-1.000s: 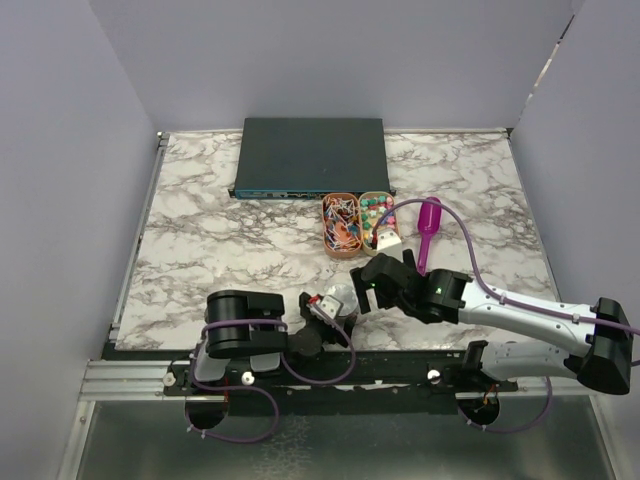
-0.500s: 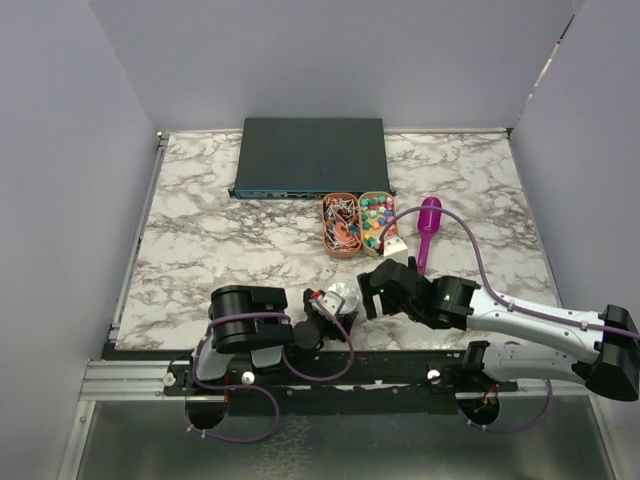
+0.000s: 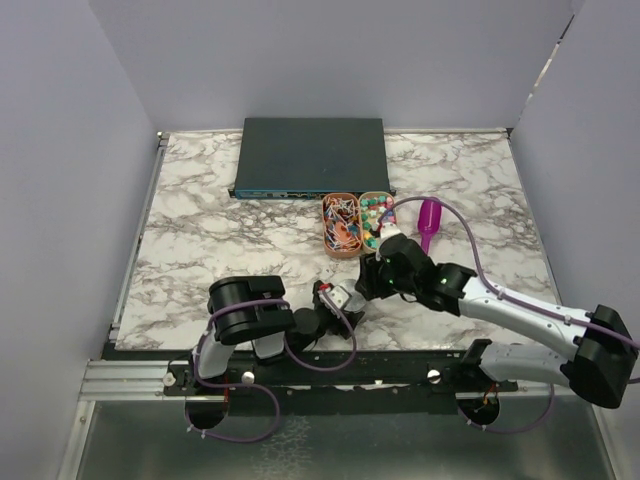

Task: Pack the candies
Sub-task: Screw the bottle lid onto the packing bottle.

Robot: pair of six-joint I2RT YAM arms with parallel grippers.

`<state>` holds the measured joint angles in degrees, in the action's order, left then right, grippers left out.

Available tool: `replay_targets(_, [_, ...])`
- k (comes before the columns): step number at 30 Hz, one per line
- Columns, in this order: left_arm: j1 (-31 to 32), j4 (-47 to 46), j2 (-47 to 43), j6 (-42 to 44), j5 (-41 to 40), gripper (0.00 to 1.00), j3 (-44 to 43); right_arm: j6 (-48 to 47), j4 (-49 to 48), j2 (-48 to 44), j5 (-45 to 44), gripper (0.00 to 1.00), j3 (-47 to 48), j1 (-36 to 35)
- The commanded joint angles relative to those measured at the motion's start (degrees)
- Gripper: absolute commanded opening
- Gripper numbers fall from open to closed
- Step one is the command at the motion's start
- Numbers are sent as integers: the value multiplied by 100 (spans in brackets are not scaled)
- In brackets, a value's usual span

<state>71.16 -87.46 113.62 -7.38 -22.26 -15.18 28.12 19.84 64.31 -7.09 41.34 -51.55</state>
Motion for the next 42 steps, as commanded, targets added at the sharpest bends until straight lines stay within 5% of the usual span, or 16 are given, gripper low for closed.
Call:
replay_targets(1, [-71,300,414,57,843,52,-10,-396,-405,356,670,51,134,214])
replay_targets(22, [-75,307,424,-27,657,50,-11,-489,-674,734,1326,33,-413,546])
replay_targets(28, [-92,309,383,-47,556,49,13,-414,-537,613,1339,16,-699,549])
replay_targets(42, [-238,308,275,-220,372,47,68,972,-257,-522,1799,13,-1686,412])
